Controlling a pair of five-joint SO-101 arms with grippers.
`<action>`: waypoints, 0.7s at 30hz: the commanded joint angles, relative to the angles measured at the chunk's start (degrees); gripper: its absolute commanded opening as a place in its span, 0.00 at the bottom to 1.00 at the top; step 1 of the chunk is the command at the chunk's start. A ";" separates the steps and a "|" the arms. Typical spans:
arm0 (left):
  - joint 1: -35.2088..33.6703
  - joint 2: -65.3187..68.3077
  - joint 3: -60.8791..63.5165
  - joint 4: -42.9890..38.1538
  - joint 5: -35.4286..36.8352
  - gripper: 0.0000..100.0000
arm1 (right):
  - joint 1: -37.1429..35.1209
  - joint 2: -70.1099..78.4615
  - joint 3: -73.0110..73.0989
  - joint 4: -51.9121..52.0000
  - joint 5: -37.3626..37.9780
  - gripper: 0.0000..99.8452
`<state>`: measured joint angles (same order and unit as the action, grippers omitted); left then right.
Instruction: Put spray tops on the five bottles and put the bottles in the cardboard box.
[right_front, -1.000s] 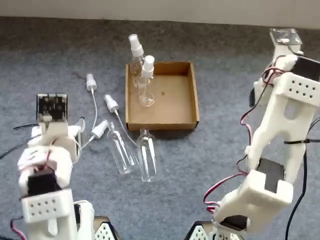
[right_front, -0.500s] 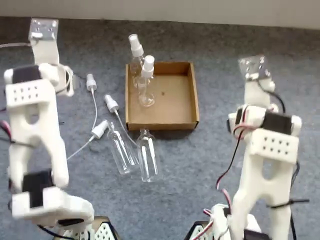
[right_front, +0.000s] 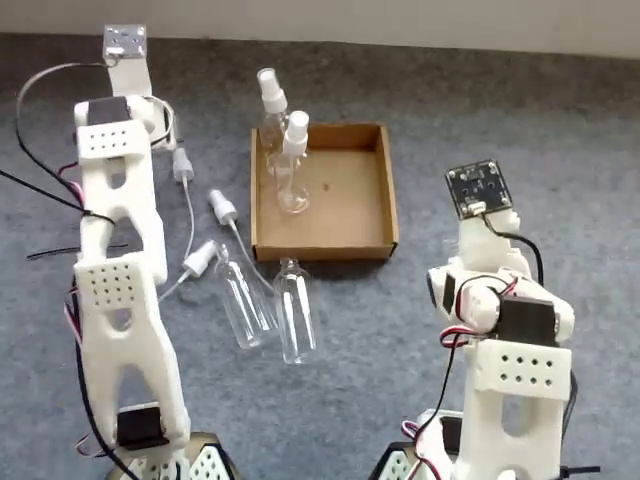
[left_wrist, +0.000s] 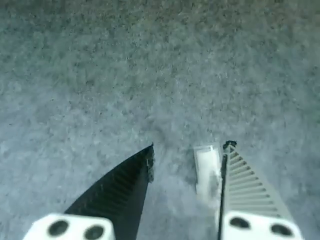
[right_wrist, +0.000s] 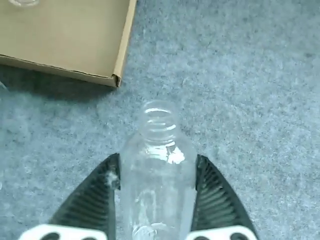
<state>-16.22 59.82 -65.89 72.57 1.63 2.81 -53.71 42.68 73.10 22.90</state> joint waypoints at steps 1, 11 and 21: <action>2.42 9.01 -17.54 2.55 0.88 0.21 | -0.57 -1.19 -0.48 -1.10 -0.62 0.00; 4.18 17.27 -23.43 5.89 0.79 0.15 | -0.57 -1.19 -0.48 -1.01 -0.62 0.00; 4.00 17.19 -23.87 14.07 0.88 0.12 | -0.48 -1.19 -0.48 -0.66 -0.62 0.00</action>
<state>-12.35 78.37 -87.78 82.95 2.33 2.64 -53.80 42.68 73.10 22.81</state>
